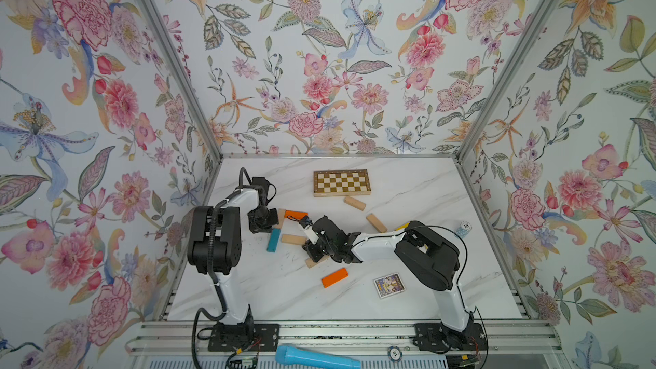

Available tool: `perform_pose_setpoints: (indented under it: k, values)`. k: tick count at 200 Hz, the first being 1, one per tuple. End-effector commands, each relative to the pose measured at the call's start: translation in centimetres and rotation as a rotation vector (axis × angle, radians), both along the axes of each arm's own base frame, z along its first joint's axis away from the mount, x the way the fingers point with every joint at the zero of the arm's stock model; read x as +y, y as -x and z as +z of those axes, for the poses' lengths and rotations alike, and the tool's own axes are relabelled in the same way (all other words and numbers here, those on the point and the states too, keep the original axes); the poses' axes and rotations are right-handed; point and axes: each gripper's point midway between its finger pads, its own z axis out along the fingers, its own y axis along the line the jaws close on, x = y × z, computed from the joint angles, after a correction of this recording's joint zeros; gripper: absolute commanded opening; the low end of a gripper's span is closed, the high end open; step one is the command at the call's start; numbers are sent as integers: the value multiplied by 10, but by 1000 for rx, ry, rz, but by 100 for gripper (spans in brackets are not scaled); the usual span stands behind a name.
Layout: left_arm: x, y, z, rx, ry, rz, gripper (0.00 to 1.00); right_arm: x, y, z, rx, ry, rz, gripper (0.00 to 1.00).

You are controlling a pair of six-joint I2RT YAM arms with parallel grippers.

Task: Assemble the number 6 with building blocks
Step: Assemble the building block at the center of the board.

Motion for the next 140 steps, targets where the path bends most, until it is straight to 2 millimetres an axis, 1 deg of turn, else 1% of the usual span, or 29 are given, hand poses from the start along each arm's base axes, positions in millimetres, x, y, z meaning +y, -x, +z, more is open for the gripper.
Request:
perform_pose_setpoints:
  k: [1, 86, 108, 140]
  values:
    - [4, 23, -23, 113, -45, -31, 0, 5, 5, -6, 38, 5, 3, 21]
    - [4, 23, -24, 114, -51, -35, 0, 10, 4, -2, 38, -10, 7, 23]
    - [4, 24, -24, 117, -52, -34, 0, 7, 2, 4, 4, -10, 19, 28]
    - [5, 24, -24, 118, -57, -35, 0, -2, -8, 18, -73, -15, 43, 42]
